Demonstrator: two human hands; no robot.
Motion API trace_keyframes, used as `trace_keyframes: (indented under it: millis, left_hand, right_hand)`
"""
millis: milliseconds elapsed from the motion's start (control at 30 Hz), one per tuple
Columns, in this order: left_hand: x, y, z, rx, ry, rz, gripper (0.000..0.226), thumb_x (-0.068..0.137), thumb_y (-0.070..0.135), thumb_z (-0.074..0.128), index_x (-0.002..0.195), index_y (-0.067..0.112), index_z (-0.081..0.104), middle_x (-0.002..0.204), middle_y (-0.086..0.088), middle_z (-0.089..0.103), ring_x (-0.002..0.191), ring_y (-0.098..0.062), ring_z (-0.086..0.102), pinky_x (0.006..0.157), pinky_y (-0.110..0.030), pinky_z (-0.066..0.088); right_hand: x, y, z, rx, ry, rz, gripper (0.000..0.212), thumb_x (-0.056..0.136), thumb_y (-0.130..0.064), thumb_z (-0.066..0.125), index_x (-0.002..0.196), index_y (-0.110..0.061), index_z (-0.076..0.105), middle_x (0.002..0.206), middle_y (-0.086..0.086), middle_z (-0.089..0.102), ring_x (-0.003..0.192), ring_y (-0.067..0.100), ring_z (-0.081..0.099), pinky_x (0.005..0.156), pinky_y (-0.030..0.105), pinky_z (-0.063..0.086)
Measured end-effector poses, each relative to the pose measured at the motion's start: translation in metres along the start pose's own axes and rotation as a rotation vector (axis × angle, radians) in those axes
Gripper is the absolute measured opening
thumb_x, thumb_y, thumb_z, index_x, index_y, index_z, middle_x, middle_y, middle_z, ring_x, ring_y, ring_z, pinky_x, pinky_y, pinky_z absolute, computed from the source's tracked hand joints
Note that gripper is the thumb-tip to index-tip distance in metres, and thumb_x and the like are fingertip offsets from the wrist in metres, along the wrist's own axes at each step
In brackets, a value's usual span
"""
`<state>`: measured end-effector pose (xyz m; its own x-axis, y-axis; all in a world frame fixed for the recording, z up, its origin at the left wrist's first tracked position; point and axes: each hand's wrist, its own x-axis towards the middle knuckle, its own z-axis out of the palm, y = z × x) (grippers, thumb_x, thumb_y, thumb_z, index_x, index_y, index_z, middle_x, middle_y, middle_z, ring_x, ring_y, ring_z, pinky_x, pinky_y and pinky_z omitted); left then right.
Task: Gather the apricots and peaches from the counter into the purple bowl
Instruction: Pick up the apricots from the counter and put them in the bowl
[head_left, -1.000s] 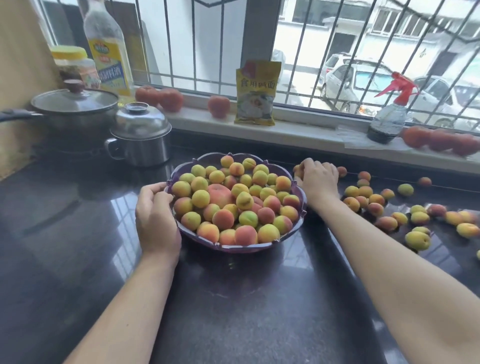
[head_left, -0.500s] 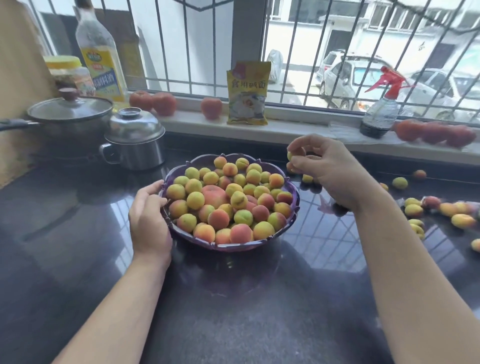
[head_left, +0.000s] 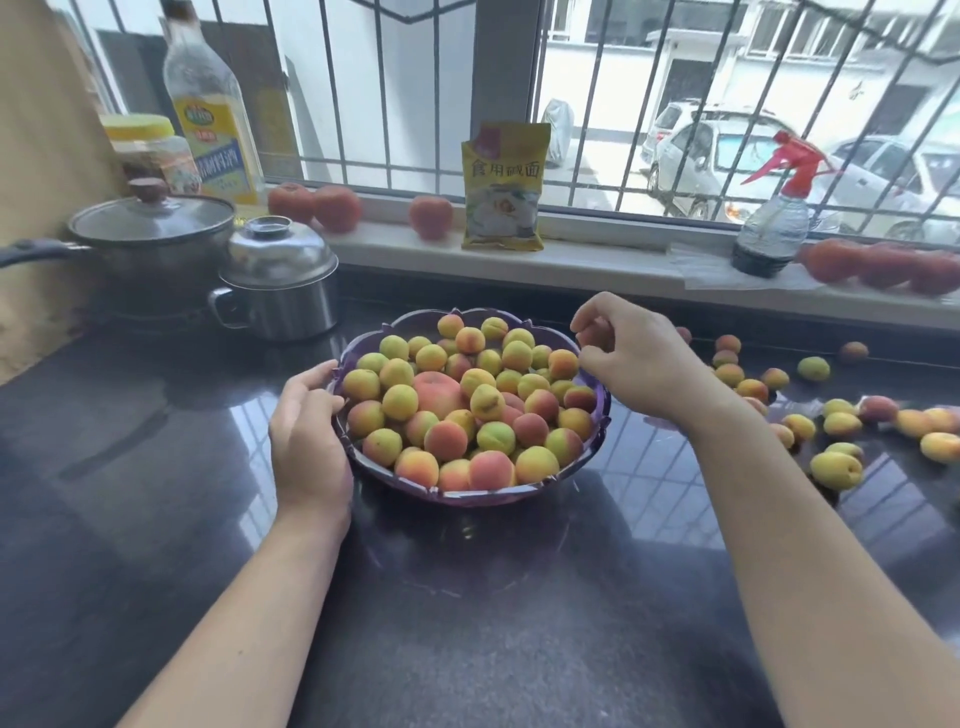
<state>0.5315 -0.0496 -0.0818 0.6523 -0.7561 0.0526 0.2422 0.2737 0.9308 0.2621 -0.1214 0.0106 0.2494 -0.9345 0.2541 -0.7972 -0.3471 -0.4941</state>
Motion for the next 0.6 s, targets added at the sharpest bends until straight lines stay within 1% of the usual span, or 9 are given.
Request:
trace_keyframes:
  millis: [67,133,233,300,333,367,467,533,600]
  left_hand:
    - [-0.0002,-0.0001,0.0003,0.007,0.001,0.007,0.043,0.072,0.021,0.05,0.108,0.02,0.074,0.088,0.015,0.077,0.087,-0.004,0.07,0.082,-0.024,0.054]
    - [-0.0005,0.0003,0.0001,0.012,0.002,0.02,0.041,0.072,0.021,0.05,0.106,0.021,0.074,0.088,0.015,0.077,0.087,-0.003,0.07,0.081,-0.023,0.053]
    - [-0.0003,0.0008,0.0001,0.011,0.0,0.022,0.04,0.073,0.021,0.05,0.105,0.02,0.073,0.093,0.01,0.075,0.086,-0.004,0.069,0.08,-0.023,0.053]
    - [0.0002,0.0003,0.0007,0.009,0.0,0.018,0.041,0.073,0.021,0.05,0.106,0.019,0.073,0.097,0.007,0.075,0.092,-0.008,0.069,0.084,-0.026,0.054]
    - [0.0003,0.0,0.0008,0.01,0.001,0.017,0.042,0.073,0.021,0.05,0.108,0.018,0.073,0.099,0.005,0.075,0.094,-0.011,0.069,0.086,-0.028,0.054]
    - [0.0001,-0.0002,0.001,0.011,0.004,0.018,0.043,0.073,0.021,0.05,0.109,0.017,0.073,0.1,0.004,0.074,0.095,-0.012,0.069,0.087,-0.029,0.053]
    - [0.0002,-0.0001,0.0011,0.024,0.008,0.028,0.047,0.073,0.022,0.049,0.113,0.013,0.072,0.098,0.005,0.074,0.09,-0.008,0.068,0.08,-0.023,0.053]
    - [-0.0004,0.0002,0.0018,0.028,0.007,0.036,0.049,0.072,0.022,0.049,0.115,0.012,0.072,0.096,0.008,0.073,0.087,-0.004,0.068,0.077,-0.019,0.053]
    - [-0.0007,0.0,0.0019,0.026,0.008,0.039,0.049,0.072,0.022,0.049,0.115,0.012,0.072,0.091,0.014,0.074,0.083,0.001,0.068,0.075,-0.017,0.053]
  right_hand:
    - [0.0035,0.0007,0.0035,-0.071,0.018,0.021,0.015,0.098,-0.018,0.049,0.103,-0.028,0.059,0.102,-0.004,0.055,0.097,0.02,0.054,0.087,0.045,0.051]
    - [0.0053,0.0007,0.0059,-0.103,-0.012,0.058,0.018,0.1,-0.025,0.041,0.104,-0.03,0.058,0.105,-0.002,0.054,0.1,0.022,0.053,0.093,0.05,0.048]
    - [0.0049,0.0049,0.0098,-0.198,-0.063,0.065,0.025,0.102,-0.043,0.047,0.119,-0.033,0.061,0.111,-0.001,0.054,0.1,0.021,0.054,0.091,0.047,0.053]
    - [0.0041,0.0061,0.0107,-0.246,-0.082,0.064,0.035,0.099,-0.055,0.051,0.128,-0.037,0.06,0.112,-0.001,0.05,0.1,0.022,0.055,0.089,0.046,0.054]
    - [0.0045,0.0064,0.0106,-0.258,-0.082,0.062,0.038,0.098,-0.057,0.053,0.13,-0.038,0.06,0.112,-0.001,0.049,0.1,0.022,0.055,0.089,0.046,0.054]
    - [0.0048,0.0066,0.0105,-0.264,-0.08,0.056,0.038,0.097,-0.056,0.056,0.13,-0.038,0.061,0.111,-0.001,0.048,0.099,0.022,0.054,0.088,0.045,0.055]
    - [0.0071,0.0074,0.0094,-0.256,-0.098,0.046,0.031,0.096,-0.046,0.063,0.125,-0.036,0.066,0.108,-0.001,0.047,0.101,0.023,0.053,0.087,0.042,0.054]
    - [0.0085,0.0072,0.0093,-0.217,-0.096,0.027,0.027,0.096,-0.039,0.066,0.122,-0.035,0.067,0.104,-0.001,0.048,0.101,0.022,0.052,0.082,0.036,0.049]
    - [0.0101,0.0049,0.0106,-0.156,-0.086,-0.019,0.023,0.096,-0.033,0.067,0.118,-0.035,0.07,0.099,-0.003,0.048,0.097,0.019,0.051,0.078,0.031,0.042]
